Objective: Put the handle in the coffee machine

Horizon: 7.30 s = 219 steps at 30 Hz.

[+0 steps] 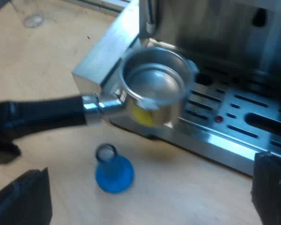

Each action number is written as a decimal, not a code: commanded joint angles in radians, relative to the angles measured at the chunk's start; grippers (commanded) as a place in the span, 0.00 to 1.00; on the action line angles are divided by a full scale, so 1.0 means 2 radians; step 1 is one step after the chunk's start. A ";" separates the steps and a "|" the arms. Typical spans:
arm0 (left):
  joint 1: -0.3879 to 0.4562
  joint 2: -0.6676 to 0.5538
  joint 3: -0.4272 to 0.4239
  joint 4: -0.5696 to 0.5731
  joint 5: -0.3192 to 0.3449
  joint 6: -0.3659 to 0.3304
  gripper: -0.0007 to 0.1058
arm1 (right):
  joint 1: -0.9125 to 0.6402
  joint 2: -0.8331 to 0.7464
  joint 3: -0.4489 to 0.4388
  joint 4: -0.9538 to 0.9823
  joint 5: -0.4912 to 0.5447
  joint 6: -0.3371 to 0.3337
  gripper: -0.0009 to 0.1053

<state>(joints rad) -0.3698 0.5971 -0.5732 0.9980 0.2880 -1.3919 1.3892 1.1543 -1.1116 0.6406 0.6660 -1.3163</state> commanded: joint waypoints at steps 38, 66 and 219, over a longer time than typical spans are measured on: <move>0.041 -0.005 -0.006 -0.032 0.013 0.015 0.01 | 0.001 0.073 0.103 -0.314 0.082 -0.070 0.83; 0.041 -0.005 -0.006 -0.031 0.013 0.015 0.01 | 0.001 0.116 0.103 -0.389 0.151 -0.082 0.83; 0.162 0.208 -0.038 -0.166 0.158 0.172 0.01 | -0.042 0.211 0.103 -0.528 0.175 -0.117 0.83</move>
<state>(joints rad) -0.0477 1.0127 -0.6320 0.7003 0.5598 -1.0474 1.3119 1.5741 -0.9018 -0.4074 1.0165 -1.5360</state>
